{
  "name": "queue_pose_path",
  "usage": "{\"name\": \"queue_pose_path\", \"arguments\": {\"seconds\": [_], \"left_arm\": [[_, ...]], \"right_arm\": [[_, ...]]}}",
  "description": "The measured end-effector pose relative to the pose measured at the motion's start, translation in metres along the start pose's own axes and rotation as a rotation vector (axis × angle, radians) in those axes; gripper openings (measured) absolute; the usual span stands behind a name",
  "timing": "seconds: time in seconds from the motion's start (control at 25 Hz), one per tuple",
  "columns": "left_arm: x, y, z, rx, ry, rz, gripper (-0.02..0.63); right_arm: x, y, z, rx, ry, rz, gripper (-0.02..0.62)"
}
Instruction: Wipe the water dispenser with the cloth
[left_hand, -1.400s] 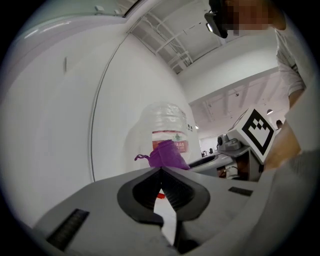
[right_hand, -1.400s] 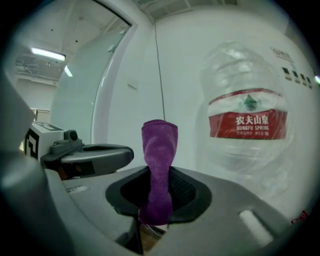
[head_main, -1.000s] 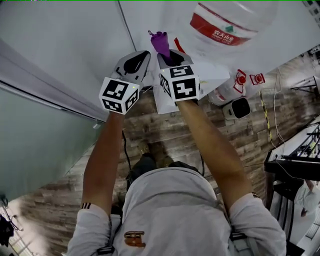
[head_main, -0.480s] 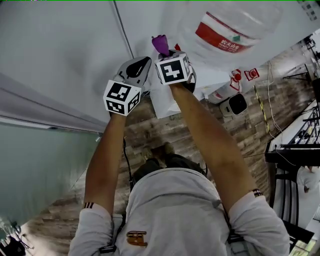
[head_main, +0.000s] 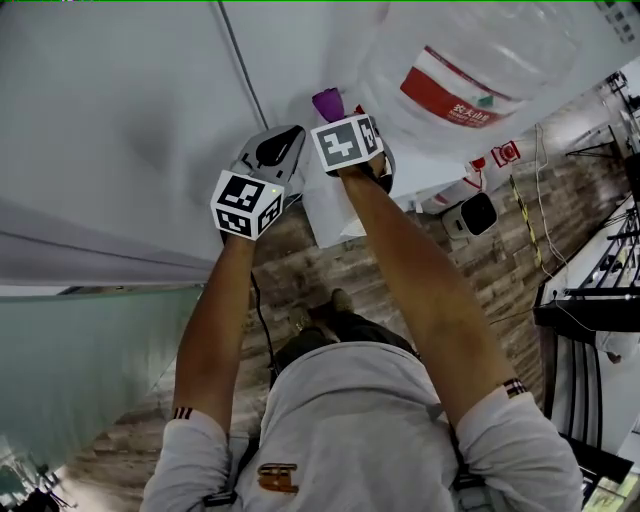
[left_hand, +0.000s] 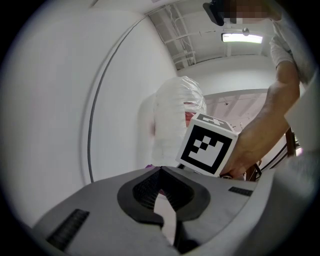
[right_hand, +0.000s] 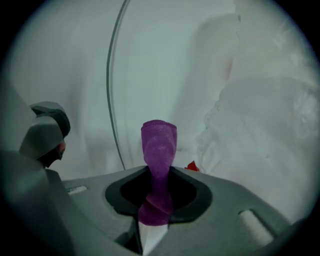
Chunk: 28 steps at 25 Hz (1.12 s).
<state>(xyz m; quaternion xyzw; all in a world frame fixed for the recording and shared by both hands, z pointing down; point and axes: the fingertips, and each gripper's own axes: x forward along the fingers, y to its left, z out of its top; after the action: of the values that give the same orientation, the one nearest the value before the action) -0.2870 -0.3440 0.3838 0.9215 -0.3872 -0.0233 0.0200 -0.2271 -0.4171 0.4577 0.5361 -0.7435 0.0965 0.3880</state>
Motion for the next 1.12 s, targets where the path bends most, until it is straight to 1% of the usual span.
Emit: {"name": "queue_pose_path", "arguments": {"seconds": [0.16,0.44,0.68,0.76,1.12], "left_arm": [[0.009,0.008,-0.006,-0.001,0.012,-0.015,-0.002],[0.009,0.023,-0.019,-0.025,0.020,-0.008,-0.002],[0.014,0.032,-0.037,-0.062,0.021,-0.017,-0.002],[0.015,0.034,-0.043,-0.073,0.026,-0.024,-0.002],[0.020,0.044,-0.036,-0.064,0.009,-0.036,-0.002]], "right_arm": [[0.016,-0.001,-0.002,-0.014,0.054,-0.006,0.103],[0.039,-0.004,-0.008,-0.039,0.159,-0.086,0.107],[0.057,-0.011,-0.010,-0.076,0.203,-0.156,0.107],[0.060,-0.015,-0.014,-0.067,0.219,-0.175,0.109],[0.063,-0.016,-0.012,-0.044,0.269,-0.197,0.110]]}}
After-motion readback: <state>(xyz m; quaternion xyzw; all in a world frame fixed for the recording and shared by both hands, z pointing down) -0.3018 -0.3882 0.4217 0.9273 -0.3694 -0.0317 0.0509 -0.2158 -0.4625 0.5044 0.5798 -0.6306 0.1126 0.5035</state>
